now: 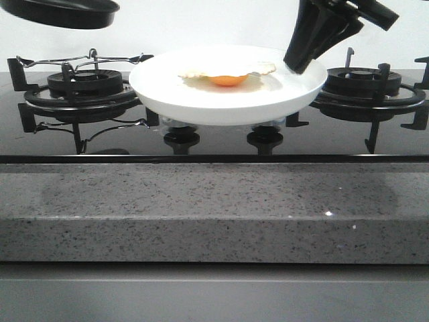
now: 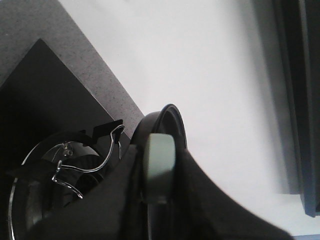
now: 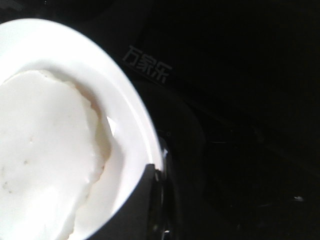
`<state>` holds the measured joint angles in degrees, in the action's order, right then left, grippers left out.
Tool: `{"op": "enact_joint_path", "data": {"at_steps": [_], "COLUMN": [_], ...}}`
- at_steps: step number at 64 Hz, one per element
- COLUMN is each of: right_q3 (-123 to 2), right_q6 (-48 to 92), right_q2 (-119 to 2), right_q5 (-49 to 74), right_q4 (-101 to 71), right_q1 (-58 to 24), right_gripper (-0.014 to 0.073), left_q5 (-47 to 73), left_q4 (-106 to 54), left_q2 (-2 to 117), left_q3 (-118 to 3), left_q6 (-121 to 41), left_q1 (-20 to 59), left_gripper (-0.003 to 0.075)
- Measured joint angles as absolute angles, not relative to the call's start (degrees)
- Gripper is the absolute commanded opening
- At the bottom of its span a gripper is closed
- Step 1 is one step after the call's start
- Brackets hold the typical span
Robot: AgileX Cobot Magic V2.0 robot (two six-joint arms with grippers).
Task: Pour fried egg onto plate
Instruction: 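Return the empty pan to its burner with the left gripper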
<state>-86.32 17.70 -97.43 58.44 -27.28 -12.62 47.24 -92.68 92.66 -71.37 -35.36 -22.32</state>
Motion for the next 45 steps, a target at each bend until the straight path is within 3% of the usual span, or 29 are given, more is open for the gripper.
{"op": "enact_joint_path", "data": {"at_steps": [19,38,45], "right_q3": [-86.32,-86.32,-86.32], "right_q6": [17.70,17.70,17.70], "right_q2": [-97.43,-97.43,-97.43], "right_q5": [58.44,58.44,58.44], "right_q4": [-27.28,-27.28,-27.28], "right_q1": [-12.62,-12.62,-12.62], "right_gripper": [-0.0058,-0.0058,-0.0058], "left_q5": [51.25,49.81,49.81], "left_q4": [-95.30,-95.97,-95.07], "left_q2": [101.84,102.29,102.29], "left_q3": [-71.37,-71.37,-71.37], "left_q6": [-35.49,-35.92,-35.95], "left_q1": [-22.20,-22.20,-22.20], "left_gripper": [-0.0019,-0.0016,0.0047]}}
